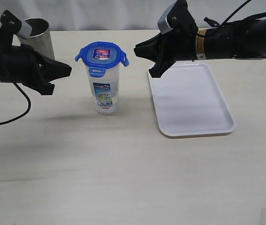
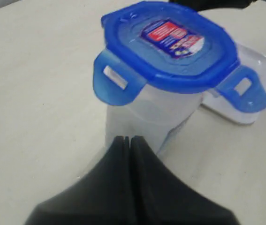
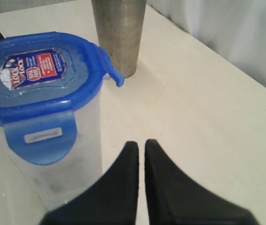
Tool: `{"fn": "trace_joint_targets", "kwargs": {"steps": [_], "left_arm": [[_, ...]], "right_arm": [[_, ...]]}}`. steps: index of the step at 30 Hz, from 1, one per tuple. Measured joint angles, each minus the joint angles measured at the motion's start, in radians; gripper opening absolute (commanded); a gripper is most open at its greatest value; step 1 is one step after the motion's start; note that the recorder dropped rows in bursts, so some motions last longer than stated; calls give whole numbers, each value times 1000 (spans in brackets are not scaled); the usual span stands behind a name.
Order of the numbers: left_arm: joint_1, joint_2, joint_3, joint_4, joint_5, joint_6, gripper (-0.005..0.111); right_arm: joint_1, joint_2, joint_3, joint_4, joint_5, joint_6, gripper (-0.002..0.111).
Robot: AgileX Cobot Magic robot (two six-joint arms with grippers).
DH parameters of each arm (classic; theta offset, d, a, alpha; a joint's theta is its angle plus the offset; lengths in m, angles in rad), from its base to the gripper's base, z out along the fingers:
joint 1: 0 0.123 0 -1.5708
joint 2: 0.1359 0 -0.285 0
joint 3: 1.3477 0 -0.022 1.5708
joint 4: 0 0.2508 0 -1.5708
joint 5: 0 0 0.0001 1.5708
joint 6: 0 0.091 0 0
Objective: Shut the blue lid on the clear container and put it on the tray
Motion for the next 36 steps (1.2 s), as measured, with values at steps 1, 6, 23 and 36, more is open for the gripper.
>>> {"fn": "trace_joint_targets", "kwargs": {"steps": [1, 6, 23, 36], "left_arm": [[0, 14, 0, -8, -16, 0, 0], [6, 99, -18, -64, -102, 0, 0], [80, 76, -66, -83, -729, -192, 0], [153, 45, 261, 2054, -1672, -2358, 0]], "right_arm": [[-2, -9, 0, -13, 4, 12, 5], [-2, -30, 0, -47, 15, 37, 5], [-2, -31, 0, -63, 27, 61, 5], [-2, -31, 0, -63, 27, 68, 5]]}}
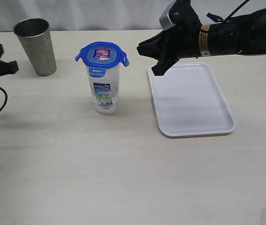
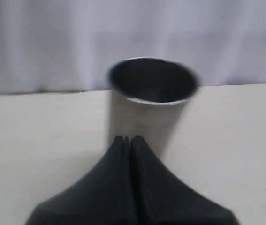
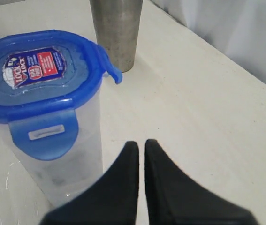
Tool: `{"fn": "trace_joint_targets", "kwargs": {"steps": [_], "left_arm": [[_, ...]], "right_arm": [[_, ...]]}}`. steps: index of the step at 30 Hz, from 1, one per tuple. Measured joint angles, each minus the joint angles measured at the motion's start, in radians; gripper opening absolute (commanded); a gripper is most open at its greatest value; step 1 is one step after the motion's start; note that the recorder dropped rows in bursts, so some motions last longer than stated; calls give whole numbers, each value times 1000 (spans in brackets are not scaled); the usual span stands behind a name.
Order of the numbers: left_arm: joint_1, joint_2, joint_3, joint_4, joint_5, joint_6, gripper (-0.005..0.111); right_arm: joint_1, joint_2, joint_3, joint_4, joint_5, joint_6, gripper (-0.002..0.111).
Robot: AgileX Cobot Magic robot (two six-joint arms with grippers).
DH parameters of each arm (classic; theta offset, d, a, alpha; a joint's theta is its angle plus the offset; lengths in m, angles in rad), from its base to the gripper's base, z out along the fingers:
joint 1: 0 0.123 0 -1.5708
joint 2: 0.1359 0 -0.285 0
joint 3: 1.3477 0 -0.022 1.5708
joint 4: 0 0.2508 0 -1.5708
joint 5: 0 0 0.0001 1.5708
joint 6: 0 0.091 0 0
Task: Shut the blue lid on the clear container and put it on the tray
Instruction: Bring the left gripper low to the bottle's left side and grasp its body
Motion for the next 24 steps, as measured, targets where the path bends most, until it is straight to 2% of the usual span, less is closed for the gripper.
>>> {"fn": "trace_joint_targets", "kwargs": {"steps": [2, 5, 7, 9, 11, 12, 15, 17, 19, 20, 24], "left_arm": [[36, -2, -5, 214, 14, -109, 0], [59, 44, -6, 406, -28, -174, 0], [59, 135, -27, 612, -185, -175, 0], [59, 208, -65, 705, -256, -159, 0], [59, 252, -86, 728, -278, -149, 1], [56, 275, -96, 740, -282, -140, 6], [28, 349, -129, 753, -284, -59, 39], [-1, 370, -139, 755, -282, -3, 71], [-32, 382, -139, 749, -282, 65, 97], [-44, 384, -139, 740, -282, 89, 104], [-104, 384, -139, 645, -267, 138, 105]], "right_arm": [[0, 0, 0, 0, 0, 8, 5], [0, 0, 0, 0, 0, 11, 5], [0, 0, 0, 0, 0, 14, 5], [0, 0, 0, 0, 0, 16, 5], [0, 0, 0, 0, 0, 16, 5], [0, 0, 0, -1, 0, 16, 5], [0, 0, 0, -1, 0, 16, 5], [0, 0, 0, -1, 0, 16, 5], [0, 0, 0, -1, 0, 16, 5], [0, 0, 0, -1, 0, 16, 5], [0, 0, 0, -1, 0, 16, 5]]}}
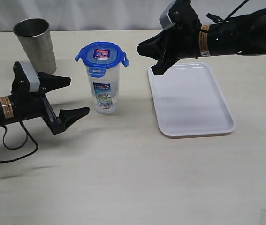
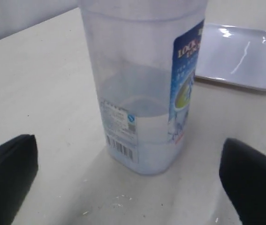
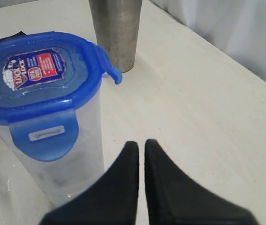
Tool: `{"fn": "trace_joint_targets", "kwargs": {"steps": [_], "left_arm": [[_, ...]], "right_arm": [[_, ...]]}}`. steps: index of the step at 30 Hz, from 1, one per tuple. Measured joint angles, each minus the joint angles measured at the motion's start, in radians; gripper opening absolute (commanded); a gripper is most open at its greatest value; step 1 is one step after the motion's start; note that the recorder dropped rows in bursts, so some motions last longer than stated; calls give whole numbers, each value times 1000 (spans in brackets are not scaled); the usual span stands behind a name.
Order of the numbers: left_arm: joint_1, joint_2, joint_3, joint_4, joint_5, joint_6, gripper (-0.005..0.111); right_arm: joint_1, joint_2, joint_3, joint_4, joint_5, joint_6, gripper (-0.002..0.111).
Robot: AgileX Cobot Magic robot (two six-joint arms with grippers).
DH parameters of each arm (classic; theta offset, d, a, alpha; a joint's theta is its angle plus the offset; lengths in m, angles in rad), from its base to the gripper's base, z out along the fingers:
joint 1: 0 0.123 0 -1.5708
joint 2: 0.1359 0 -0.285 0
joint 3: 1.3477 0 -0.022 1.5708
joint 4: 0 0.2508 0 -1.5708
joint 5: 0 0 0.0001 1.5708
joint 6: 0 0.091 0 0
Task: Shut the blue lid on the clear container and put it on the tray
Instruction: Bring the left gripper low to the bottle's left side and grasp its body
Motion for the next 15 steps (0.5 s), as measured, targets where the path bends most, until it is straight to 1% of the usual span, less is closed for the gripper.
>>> {"fn": "trace_joint_targets", "kwargs": {"steps": [4, 11, 15], "left_arm": [[-57, 2, -11, -92, 33, 7, 105], [-124, 4, -53, -114, 47, 5, 105], [-152, 47, -105, -141, 48, -2, 105]], "right_arm": [[0, 0, 0, 0, 0, 3, 5], [0, 0, 0, 0, 0, 16, 5], [0, 0, 0, 0, 0, 24, 5]]}}
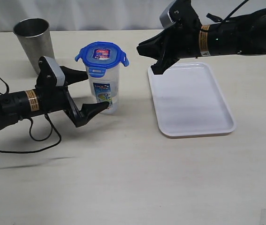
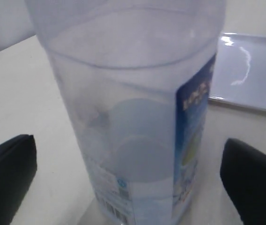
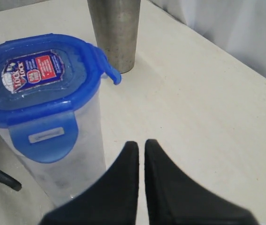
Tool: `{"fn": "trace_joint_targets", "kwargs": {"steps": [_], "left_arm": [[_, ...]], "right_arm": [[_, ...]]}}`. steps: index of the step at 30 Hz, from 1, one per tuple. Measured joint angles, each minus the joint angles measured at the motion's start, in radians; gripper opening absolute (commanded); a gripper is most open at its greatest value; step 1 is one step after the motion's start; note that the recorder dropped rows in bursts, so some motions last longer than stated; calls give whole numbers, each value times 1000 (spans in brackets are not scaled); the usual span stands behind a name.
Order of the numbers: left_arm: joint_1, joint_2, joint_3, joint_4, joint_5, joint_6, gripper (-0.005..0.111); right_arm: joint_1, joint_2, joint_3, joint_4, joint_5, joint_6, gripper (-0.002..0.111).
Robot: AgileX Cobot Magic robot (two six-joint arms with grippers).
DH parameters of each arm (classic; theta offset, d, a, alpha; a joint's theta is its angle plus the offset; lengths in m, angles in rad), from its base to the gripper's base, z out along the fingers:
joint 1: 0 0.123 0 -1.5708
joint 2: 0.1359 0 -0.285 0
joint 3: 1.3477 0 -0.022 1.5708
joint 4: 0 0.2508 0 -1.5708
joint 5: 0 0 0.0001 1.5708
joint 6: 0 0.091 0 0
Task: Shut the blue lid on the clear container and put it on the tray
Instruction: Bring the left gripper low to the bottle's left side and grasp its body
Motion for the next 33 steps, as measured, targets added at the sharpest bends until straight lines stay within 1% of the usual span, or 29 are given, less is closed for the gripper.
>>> {"fn": "trace_joint_targets", "kwargs": {"steps": [5, 13, 21, 27, 33], "left_arm": [[-12, 59, -69, -6, 6, -50, 105], [-62, 99, -140, -6, 8, -68, 105], [-73, 102, -147, -6, -16, -70, 105], [-75, 102, -147, -27, -66, -70, 105], [-75, 102, -147, -42, -72, -83, 105]], "right_arm": [[0, 0, 0, 0, 0, 2, 5], [0, 0, 0, 0, 0, 2, 5], [0, 0, 0, 0, 0, 2, 5], [0, 0, 0, 0, 0, 2, 5], [0, 0, 0, 0, 0, 2, 5]]}}
